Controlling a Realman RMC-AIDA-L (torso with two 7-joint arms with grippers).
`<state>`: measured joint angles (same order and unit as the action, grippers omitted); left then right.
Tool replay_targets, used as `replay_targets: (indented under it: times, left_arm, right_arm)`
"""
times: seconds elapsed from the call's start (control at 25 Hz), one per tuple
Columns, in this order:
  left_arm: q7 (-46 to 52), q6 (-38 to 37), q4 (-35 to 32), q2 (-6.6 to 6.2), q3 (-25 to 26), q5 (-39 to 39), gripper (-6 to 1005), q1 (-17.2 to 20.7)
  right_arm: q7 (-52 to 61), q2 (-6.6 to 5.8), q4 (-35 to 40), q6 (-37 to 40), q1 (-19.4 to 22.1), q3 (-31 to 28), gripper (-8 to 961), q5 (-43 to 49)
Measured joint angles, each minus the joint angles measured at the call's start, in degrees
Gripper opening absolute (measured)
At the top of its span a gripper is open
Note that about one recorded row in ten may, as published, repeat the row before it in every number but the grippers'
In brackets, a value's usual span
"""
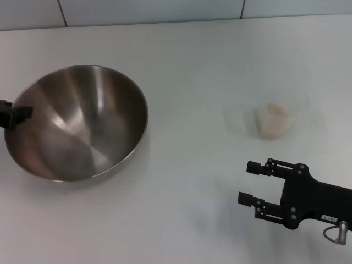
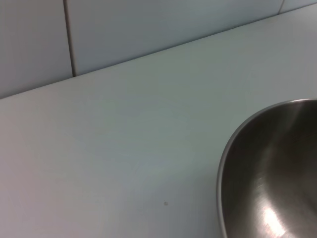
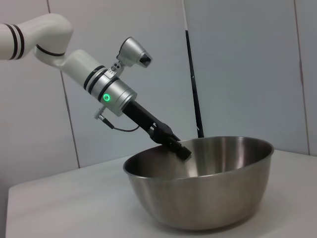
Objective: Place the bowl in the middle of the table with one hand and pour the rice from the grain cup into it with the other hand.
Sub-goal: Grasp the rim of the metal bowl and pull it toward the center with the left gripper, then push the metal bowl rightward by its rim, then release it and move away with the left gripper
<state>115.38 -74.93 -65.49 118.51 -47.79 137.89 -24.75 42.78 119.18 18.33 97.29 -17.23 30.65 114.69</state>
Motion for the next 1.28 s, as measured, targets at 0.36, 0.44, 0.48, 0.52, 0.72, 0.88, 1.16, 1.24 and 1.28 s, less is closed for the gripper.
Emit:
replay_targets:
  times: [0.36,0.44,0.48,0.52,0.72,0.88,1.16,1.24,1.28]
  left_arm:
    - [0.7,-0.8,-0.8,-0.11,0.3,0.0,94,-0.7]
    - [0.9,-1.0,-0.9,-0.14,0.3,0.0,67,-1.1]
    - [1.0,-1.2,-0.9,-0.16,0.4,0.0,67,-1.2]
    - [1.2,-1.2,-0.9,-0.18,0.4,0.0,66,-1.4]
    - [2.2,-2.1,-0.9,-0.32,0.5,0.0,57,-2.3]
    - [3.2,-3.3,-0.9,-0.32,1.3,0.0,44,-4.0]
    - [5.0,-5.2,-0.9,-0.26,1.9,0.1,36,-8.1]
    - [5.2,-5.7,-0.2,-0.06,1.6,0.0,39,-10.2]
    - [5.3,-5.9,0.6,0.05,1.5,-0.3,40,-11.4]
  right_arm:
    - [0.4,0.0,0.1,0.0,0.0,-0.1,652,0.0]
    - [0.5,0.0,0.1,0.0,-0.1,-0.2,652,0.0]
    - [0.5,0.0,0.1,0.0,-0.1,-0.1,652,0.0]
    - [0.5,0.0,0.1,0.0,-0.1,-0.1,652,0.0]
    - [0.5,0.0,0.1,-0.1,-0.2,-0.1,652,0.0]
    - [0.5,0.0,0.1,-0.1,-0.2,-0.1,652,0.0]
    - [0.3,0.0,0.0,-0.2,-0.2,-0.1,653,0.0]
    - [0.2,0.0,-0.1,-0.2,-0.2,-0.1,653,0.0]
    - [0.2,0.0,-0.1,-0.3,-0.2,-0.1,653,0.0]
